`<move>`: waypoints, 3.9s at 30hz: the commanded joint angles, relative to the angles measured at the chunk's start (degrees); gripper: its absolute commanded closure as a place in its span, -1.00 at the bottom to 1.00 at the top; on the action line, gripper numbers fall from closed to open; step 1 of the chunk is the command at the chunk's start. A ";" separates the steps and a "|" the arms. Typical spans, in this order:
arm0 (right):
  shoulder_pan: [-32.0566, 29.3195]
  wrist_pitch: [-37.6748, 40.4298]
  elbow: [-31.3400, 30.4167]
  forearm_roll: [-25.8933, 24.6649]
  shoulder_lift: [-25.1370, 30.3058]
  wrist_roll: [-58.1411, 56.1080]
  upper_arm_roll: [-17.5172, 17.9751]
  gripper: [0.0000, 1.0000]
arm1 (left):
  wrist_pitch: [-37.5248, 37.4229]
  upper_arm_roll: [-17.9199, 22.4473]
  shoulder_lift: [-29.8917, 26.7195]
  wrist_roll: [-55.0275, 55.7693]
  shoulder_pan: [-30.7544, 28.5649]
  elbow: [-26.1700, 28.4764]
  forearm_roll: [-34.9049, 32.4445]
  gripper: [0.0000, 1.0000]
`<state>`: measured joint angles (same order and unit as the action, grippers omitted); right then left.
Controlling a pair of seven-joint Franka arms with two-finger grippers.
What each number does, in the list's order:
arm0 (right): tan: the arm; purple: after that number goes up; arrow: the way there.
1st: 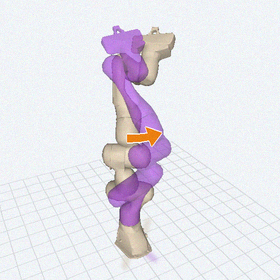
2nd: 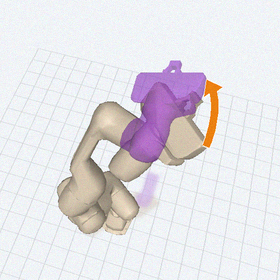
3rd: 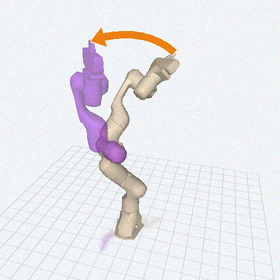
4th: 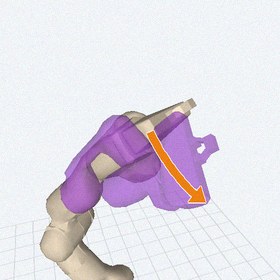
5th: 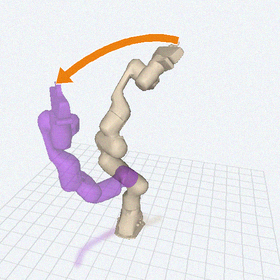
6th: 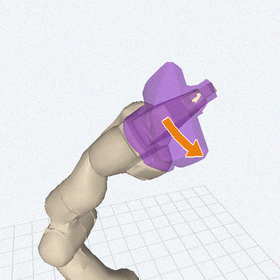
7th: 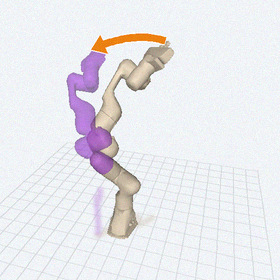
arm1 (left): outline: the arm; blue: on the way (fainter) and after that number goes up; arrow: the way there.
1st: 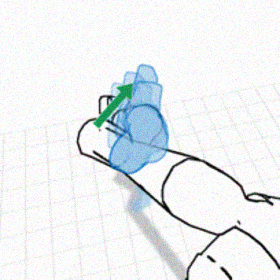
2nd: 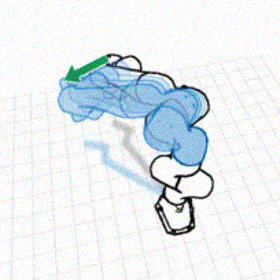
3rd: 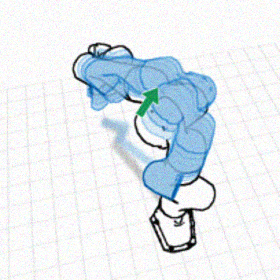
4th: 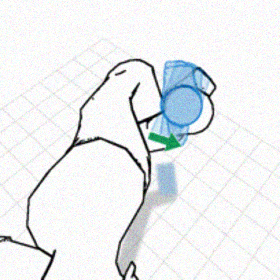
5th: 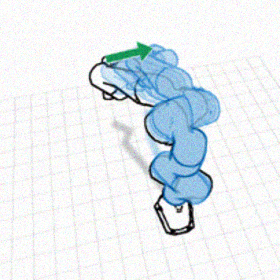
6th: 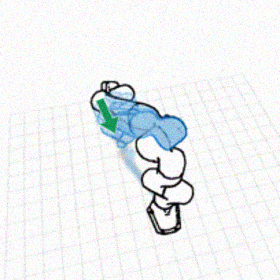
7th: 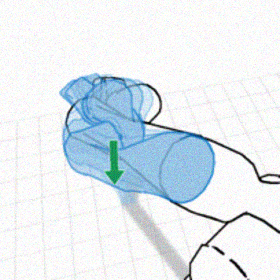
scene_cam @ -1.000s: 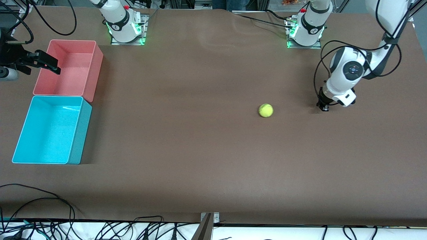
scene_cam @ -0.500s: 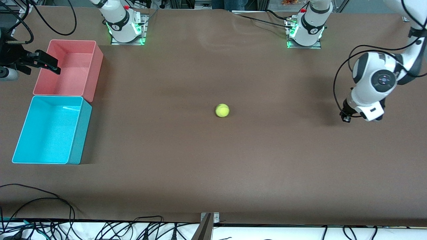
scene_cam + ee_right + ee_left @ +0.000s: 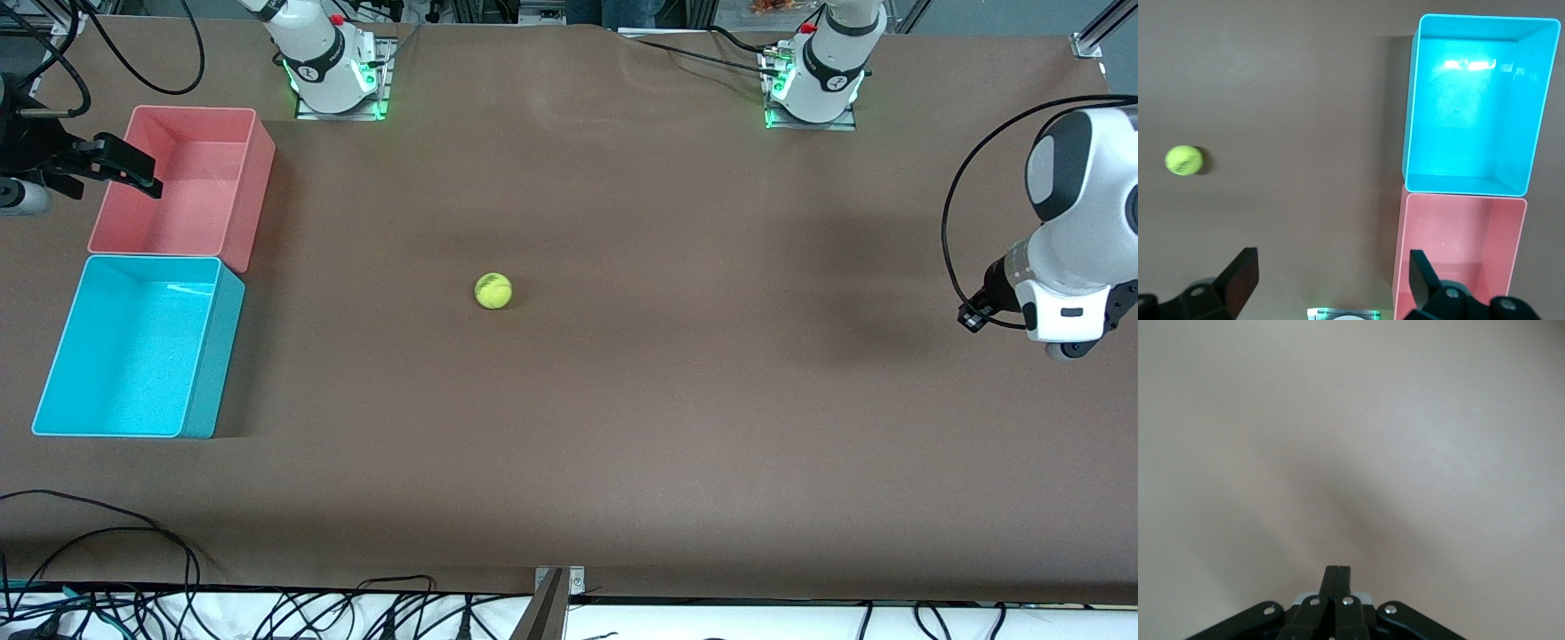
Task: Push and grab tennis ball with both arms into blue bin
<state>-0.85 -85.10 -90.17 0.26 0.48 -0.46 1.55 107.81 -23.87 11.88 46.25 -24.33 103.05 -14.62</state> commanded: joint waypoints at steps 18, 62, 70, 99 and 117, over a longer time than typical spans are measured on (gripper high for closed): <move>-0.03 0.73 -4.04 0.00 -2.33 -0.69 -0.05 -1.00 | -15.26 -1.09 0.51 -29.20 1.57 -16.83 7.50 -1.00; 0.06 -42.69 -40.26 -11.34 -14.54 -0.86 0.04 -1.00 | -18.42 -1.62 -1.24 -29.28 2.10 -19.82 10.40 -1.00; 0.06 -43.48 -41.31 -11.60 -16.30 -0.86 0.04 -1.00 | -19.39 -2.84 -1.51 -29.46 2.27 -19.47 7.59 -1.00; -0.03 -41.28 -42.46 -17.14 -21.31 -0.77 -0.05 0.15 | -19.66 -4.52 -1.51 -28.93 1.66 -18.94 7.06 -1.00; -0.03 -24.16 -28.41 -16.17 -19.38 -0.86 0.47 0.32 | -20.10 -4.69 -1.51 -28.93 1.75 -18.77 7.15 -1.00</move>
<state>-0.80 -116.98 -124.74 -15.61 -19.85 -1.00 1.54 88.81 -27.96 11.36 18.11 -22.56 83.76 -6.29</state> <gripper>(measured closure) 0.449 0.000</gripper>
